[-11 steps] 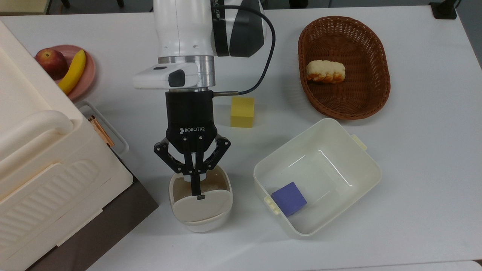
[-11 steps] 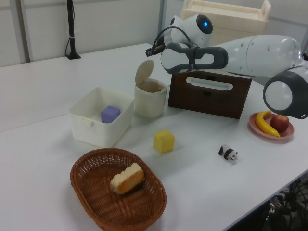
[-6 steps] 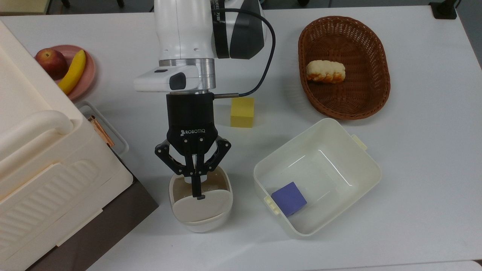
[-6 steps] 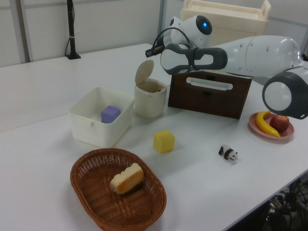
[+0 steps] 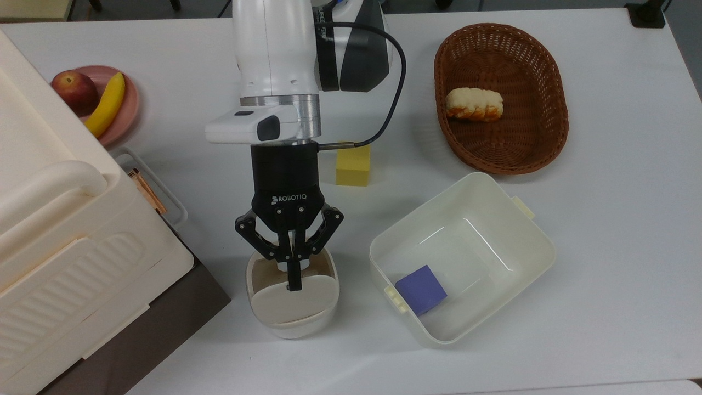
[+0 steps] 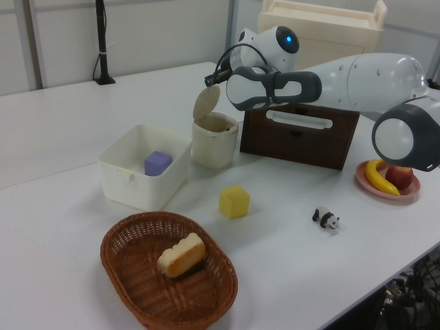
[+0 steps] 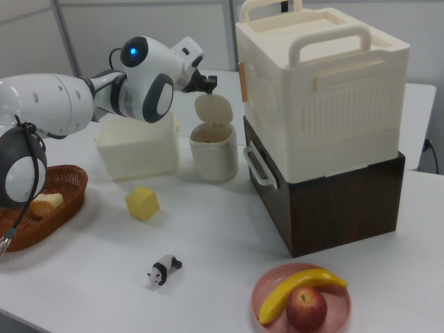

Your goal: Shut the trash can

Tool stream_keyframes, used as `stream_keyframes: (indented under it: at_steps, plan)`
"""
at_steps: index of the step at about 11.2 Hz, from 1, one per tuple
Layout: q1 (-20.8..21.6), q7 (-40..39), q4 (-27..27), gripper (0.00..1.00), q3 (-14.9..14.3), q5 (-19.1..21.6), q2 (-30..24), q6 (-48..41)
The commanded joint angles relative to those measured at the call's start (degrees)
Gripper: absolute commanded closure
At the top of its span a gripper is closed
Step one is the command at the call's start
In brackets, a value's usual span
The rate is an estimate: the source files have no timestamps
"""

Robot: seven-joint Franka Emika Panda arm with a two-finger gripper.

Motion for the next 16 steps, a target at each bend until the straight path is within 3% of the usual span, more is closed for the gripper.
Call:
stream_keyframes:
  at_steps: [1, 10, 13, 16]
  plan:
    - [0.86, -0.70, 1.11, 1.00, -0.91, -1.17, 0.71, 0.59]
    - [-0.37, -3.06, -0.64, 1.00, -1.00, -1.79, -0.17, 0.50]
    - [-0.72, -4.64, -5.82, 1.00, -0.91, -1.79, -4.38, 0.41]
    - [-0.81, -5.35, -7.06, 1.00, -1.00, -1.96, -4.48, 0.32]
